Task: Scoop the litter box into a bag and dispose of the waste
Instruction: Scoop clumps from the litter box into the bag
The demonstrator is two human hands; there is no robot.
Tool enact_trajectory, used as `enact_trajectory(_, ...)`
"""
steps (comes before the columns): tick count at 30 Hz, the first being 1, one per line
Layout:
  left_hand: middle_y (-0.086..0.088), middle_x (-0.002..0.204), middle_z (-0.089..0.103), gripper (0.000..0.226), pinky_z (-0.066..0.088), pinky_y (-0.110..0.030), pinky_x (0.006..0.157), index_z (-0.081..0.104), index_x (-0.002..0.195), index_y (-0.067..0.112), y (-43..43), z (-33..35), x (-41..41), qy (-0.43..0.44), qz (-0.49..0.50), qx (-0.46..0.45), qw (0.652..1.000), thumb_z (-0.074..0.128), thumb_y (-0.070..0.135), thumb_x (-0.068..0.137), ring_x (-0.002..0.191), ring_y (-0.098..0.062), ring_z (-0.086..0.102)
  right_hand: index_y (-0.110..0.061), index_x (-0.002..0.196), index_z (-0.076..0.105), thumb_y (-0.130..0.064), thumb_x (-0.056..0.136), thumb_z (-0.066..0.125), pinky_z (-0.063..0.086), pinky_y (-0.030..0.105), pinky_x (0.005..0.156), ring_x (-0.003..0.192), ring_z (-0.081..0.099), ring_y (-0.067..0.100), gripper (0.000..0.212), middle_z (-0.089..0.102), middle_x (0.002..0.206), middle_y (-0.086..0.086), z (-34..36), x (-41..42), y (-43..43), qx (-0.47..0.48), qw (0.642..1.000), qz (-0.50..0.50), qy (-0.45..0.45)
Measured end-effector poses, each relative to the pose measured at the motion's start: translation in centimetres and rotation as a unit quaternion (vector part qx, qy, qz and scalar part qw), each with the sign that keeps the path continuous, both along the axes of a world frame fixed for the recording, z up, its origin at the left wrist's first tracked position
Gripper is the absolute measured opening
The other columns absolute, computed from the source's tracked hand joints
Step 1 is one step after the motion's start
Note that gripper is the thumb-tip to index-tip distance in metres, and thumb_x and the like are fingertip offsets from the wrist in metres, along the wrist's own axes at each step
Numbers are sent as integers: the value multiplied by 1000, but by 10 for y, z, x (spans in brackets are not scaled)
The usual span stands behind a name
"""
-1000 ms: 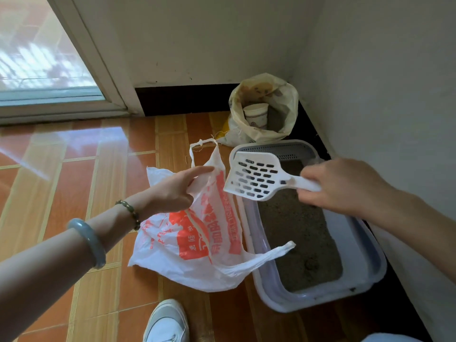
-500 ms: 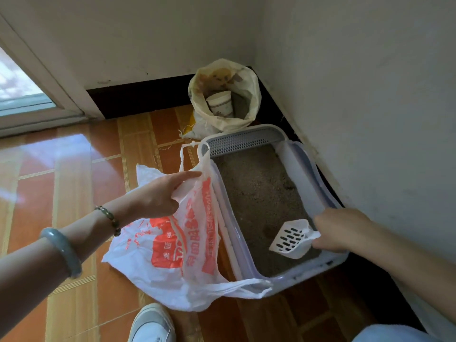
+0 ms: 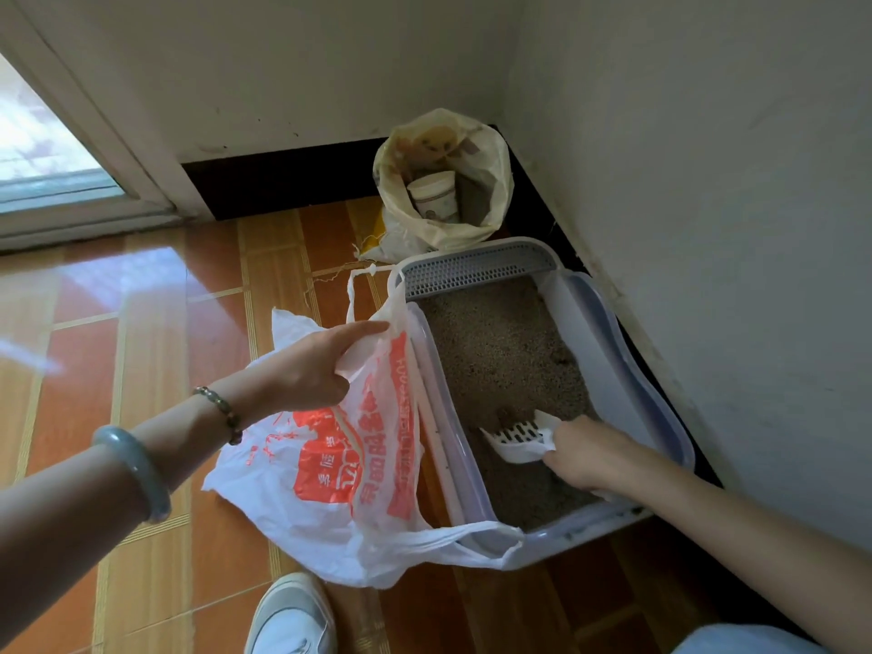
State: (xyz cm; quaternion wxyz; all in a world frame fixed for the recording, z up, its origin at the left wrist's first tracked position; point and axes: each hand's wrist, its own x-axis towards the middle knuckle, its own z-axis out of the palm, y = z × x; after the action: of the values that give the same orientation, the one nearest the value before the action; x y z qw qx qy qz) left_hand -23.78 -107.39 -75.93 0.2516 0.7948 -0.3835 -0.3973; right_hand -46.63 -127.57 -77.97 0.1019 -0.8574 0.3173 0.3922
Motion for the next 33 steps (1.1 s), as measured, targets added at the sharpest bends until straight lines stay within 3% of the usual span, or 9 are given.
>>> enact_trajectory(2, 4, 123, 47, 81, 57, -22, 58, 34, 140, 34, 1, -2, 2, 3, 4, -1, 1000, 56, -15, 79, 102, -17, 56, -13, 89, 55, -28, 95, 41, 46, 28, 63, 81, 60, 20, 21, 57, 87, 4, -8, 8, -1, -5, 999, -23, -23)
enact_trajectory(4, 4, 124, 48, 82, 58, -23, 60, 34, 140, 34, 0, -3, 4, 1, 6, 0, 1000, 57, -14, 78, 104, -19, 57, -13, 87, 55, -27, 95, 40, 48, 29, 65, 79, 60, 21, 22, 58, 88, 6, -14, 19, -3, -14, 998, -42, -51)
enact_trajectory(9, 5, 121, 47, 82, 55, -21, 54, 33, 142, 31, -3, -4, 7, -3, 9, -11, 1000, 55, -15, 78, 98, -17, 57, -9, 119, 54, -20, 96, 39, 42, 26, 49, 64, 58, 21, 30, 60, 91, 12, -28, 58, -13, -15, 993, -80, -81)
enact_trajectory(11, 5, 122, 47, 82, 57, -22, 57, 33, 142, 32, -2, -5, 9, -10, 9, -13, 1000, 55, -15, 77, 102, -19, 57, -7, 122, 53, -23, 97, 39, 38, 25, 47, 61, 55, 19, 34, 59, 88, 12, -34, 69, -17, -14, 990, -91, -103)
enact_trajectory(15, 4, 123, 48, 82, 55, -19, 56, 33, 142, 32, 1, -7, 11, 2, 15, -13, 1000, 55, -14, 78, 104, -19, 56, -3, 116, 56, -27, 97, 41, 42, 29, 64, 85, 58, 24, 34, 62, 105, 13, -45, 78, -18, -32, 984, -103, -141)
enact_trajectory(23, 1, 122, 49, 82, 51, -20, 51, 31, 142, 32, 11, -9, 17, 2, 21, -13, 1000, 52, -14, 78, 96, -18, 58, -2, 123, 42, -28, 98, 40, 39, 32, 71, 105, 55, 31, 36, 54, 122, 18, -61, 80, -22, 26, 977, -167, -127)
enact_trajectory(26, 2, 123, 48, 80, 53, -21, 53, 32, 143, 30, 12, -7, 16, 7, 24, -18, 1000, 52, -14, 79, 99, -17, 58, -3, 119, 44, -28, 98, 39, 41, 31, 64, 98, 58, 31, 33, 57, 116, 17, -54, 70, -21, 25, 976, -160, -147)
enact_trajectory(29, 4, 122, 46, 80, 53, -19, 53, 32, 143, 28, 10, -6, 15, 2, 25, -23, 999, 52, -15, 79, 99, -17, 57, -6, 112, 43, -31, 98, 37, 37, 28, 48, 76, 56, 22, 29, 59, 101, 12, -39, 51, -22, 23, 976, -122, -180)
enact_trajectory(33, 4, 122, 46, 81, 52, -19, 51, 31, 142, 29, 4, -3, 14, 0, 21, -23, 1000, 53, -15, 79, 95, -14, 56, -10, 102, 42, -32, 99, 35, 35, 26, 46, 60, 50, 13, 23, 53, 79, 2, -10, 29, -23, 23, 973, -76, -217)
